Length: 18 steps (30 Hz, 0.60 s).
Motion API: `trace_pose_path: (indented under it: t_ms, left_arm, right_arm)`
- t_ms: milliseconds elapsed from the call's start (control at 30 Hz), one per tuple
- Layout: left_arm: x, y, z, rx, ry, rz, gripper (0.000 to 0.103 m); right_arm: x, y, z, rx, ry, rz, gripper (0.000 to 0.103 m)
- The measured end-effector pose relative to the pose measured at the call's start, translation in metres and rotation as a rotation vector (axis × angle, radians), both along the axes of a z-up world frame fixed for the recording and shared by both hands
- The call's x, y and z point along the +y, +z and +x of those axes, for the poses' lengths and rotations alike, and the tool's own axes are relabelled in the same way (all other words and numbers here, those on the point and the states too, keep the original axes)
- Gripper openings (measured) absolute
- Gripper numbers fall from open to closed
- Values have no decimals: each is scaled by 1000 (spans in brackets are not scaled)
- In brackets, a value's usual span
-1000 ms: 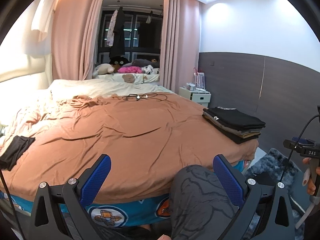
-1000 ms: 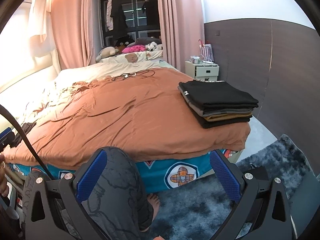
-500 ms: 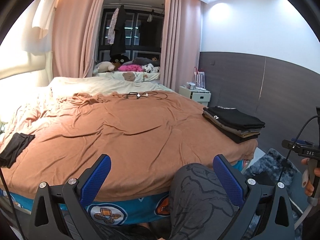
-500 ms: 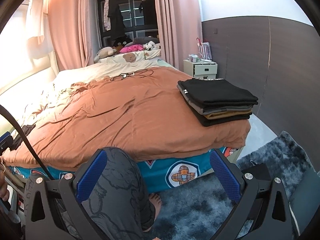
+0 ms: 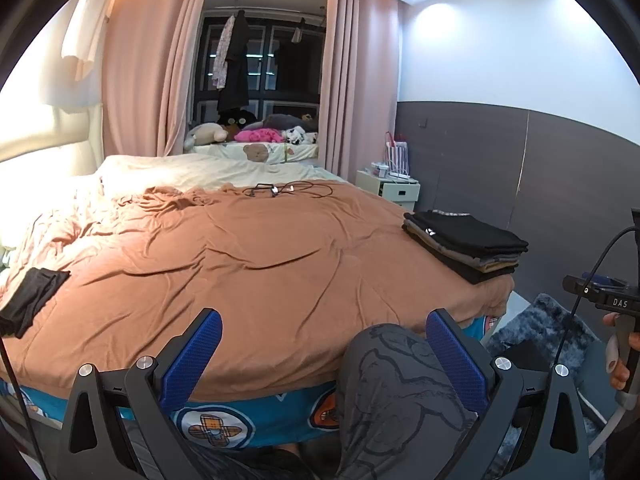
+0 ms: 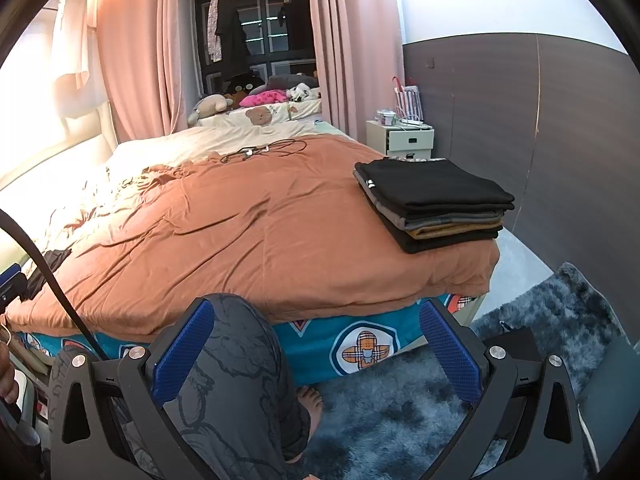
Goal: Fold small clothes
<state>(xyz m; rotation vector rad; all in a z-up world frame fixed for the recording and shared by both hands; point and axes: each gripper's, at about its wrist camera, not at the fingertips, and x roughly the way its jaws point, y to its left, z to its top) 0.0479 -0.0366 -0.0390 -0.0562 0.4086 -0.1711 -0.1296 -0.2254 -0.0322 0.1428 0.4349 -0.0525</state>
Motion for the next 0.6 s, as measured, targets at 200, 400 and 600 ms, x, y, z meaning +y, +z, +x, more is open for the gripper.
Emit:
trace_pose_path:
  t_ms: [200,400,600]
  left_arm:
    - [0,1,-1,-1,3,-1,103]
    - [0,2,-3,-4,2,-1,103]
    - [-1,4,-4,-6,3,1,103]
  right_arm:
    - [-3,0,1,0,-2,-1,103]
    - [-5,1,-1,-7,-5,0,103]
    - [-8,1,-2,-11,-5,1,103]
